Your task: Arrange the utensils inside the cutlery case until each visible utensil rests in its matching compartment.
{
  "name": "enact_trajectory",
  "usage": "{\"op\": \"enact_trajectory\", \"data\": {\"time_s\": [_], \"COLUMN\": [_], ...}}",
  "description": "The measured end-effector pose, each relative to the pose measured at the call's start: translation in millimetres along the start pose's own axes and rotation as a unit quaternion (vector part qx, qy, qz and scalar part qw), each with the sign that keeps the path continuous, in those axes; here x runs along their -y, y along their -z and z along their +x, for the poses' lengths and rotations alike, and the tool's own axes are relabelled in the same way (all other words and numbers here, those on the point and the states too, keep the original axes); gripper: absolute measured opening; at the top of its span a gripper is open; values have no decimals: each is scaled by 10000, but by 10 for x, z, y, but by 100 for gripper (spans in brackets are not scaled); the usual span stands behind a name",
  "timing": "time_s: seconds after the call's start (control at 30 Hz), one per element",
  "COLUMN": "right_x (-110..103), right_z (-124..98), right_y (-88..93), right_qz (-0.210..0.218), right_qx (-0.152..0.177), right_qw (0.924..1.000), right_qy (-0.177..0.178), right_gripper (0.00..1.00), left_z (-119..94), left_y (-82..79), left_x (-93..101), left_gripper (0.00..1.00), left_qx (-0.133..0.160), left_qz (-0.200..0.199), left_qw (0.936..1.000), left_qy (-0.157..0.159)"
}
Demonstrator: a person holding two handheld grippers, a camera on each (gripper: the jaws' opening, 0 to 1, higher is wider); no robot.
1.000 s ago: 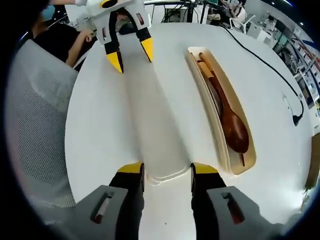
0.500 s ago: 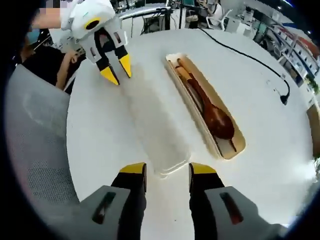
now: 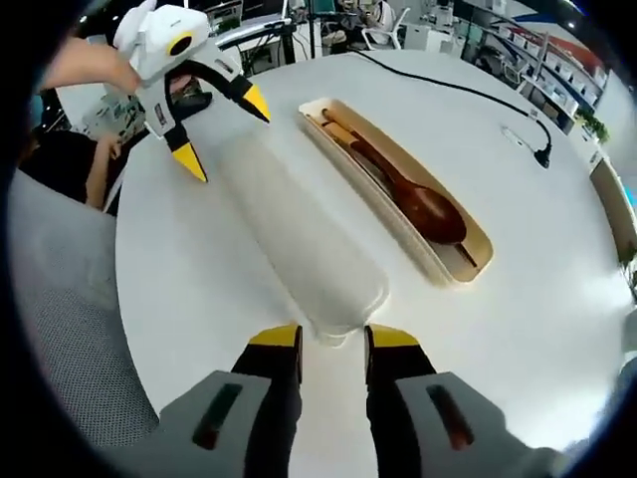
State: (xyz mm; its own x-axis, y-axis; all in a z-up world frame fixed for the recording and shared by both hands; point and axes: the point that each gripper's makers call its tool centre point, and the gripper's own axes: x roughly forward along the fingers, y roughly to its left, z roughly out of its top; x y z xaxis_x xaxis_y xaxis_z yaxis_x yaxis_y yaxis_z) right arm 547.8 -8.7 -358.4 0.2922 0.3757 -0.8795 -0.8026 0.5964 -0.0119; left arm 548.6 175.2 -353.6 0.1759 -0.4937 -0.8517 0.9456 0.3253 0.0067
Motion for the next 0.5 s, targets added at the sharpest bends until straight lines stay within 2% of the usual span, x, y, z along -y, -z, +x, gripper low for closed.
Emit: {"op": "enact_trajectory", "data": {"time_s": [0.03, 0.07, 0.1, 0.23, 0.37, 0.47, 0.5], "right_x": [-14, -2, -10, -10, -44, -53, -57], "right_z": [-3, 5, 8, 6, -5, -24, -30], "right_y": [6, -3, -5, -2, 9, 46, 51], "right_qz": [131, 111, 100, 113, 297, 274, 261], "right_qx": [-27, 19, 12, -2, 114, 180, 210], "right_qw": [9999, 9999, 9999, 9999, 9995, 9994, 9994], "right_qy": [3, 45, 50, 120, -43, -70, -92], "right_gripper": [13, 11, 10, 8, 8, 9, 9], "left_z": [7, 31, 62, 62, 78, 75, 62], "left_y": [-30, -42, -92, -82, -80, -96, -117], "left_x": [-30, 47, 63, 103, 137, 146, 139], "left_gripper": [41, 39, 39, 38, 37, 37, 37], "left_qx": [49, 27, 138, 90, 75, 71, 90], "left_qz": [104, 70, 159, 258, 487, 709, 941], "left_qw": [9999, 10000, 9998, 9996, 9988, 9975, 9954], "left_qy": [-92, 16, -21, 55, 78, -24, -126]}}
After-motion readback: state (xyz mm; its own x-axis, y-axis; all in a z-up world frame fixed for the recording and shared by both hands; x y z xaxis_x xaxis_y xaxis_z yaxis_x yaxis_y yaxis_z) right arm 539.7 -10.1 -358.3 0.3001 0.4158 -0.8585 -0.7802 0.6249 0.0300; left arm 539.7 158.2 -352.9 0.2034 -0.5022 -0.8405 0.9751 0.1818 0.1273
